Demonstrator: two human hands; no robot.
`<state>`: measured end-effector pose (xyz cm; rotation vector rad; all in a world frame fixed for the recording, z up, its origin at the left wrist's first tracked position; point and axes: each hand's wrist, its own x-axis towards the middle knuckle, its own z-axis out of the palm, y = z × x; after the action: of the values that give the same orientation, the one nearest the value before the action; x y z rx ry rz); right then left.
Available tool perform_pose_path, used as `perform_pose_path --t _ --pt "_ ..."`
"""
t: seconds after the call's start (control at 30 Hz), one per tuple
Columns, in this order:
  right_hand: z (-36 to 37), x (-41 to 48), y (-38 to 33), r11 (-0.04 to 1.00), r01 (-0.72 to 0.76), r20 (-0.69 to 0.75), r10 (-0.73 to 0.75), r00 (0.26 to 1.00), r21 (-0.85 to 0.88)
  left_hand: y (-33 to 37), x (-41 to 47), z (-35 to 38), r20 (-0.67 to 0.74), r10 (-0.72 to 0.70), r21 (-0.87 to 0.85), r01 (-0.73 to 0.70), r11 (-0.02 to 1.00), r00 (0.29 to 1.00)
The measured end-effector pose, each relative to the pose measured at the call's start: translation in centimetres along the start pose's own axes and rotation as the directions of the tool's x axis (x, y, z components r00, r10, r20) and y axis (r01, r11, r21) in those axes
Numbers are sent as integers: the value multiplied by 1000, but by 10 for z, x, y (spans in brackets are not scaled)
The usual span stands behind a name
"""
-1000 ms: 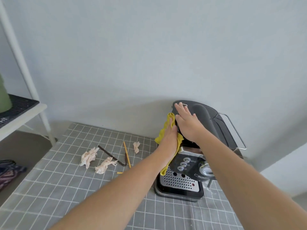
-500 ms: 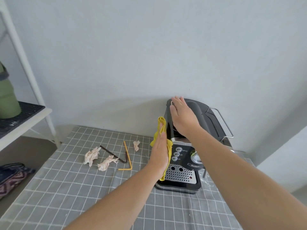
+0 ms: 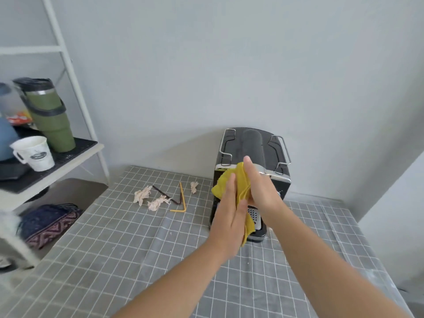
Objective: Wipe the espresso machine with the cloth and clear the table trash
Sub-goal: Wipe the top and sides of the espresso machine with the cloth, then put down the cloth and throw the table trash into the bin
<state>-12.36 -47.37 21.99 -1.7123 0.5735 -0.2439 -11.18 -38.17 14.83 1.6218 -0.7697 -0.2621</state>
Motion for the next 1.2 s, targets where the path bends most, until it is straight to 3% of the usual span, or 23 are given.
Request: perform_pose_path --t 0.17,0.27,0.33,0.47,0.53,0.63,0.73,1.03,1.2 --pt "-22 -17 35 996 -26 -44 22 999 -88 3 -35 14 44 -23 -11 23 1000 999" --pt "-36 -26 52 997 -49 -28 47 998 -67 1 -44 8 -151 5 145 17 989 988" --pt "-46 -34 58 996 -32 34 35 999 -88 2 -42 -3 -226 -46 256 105 961 973" --pt "-59 -50 66 998 40 180 -32 983 -41 -2 -25 -23 61 -275 440 222 870 959" --pt "-63 -56 72 998 52 209 -46 977 -22 -7 -25 -25 132 -366 384 293 876 921" --pt "-68 -59 89 1000 25 195 -25 980 2 -15 -36 -27 99 -461 211 434 876 882" --pt "-68 -59 120 999 -33 184 37 982 -27 -28 -52 -29 85 -500 146 485 862 862" --pt "-39 -46 189 921 -390 260 372 891 20 -77 -73 -24 58 -636 220 612 760 770" --pt "-19 -19 216 893 -449 96 446 890 11 -122 -59 -14 -42 -655 260 641 722 754"
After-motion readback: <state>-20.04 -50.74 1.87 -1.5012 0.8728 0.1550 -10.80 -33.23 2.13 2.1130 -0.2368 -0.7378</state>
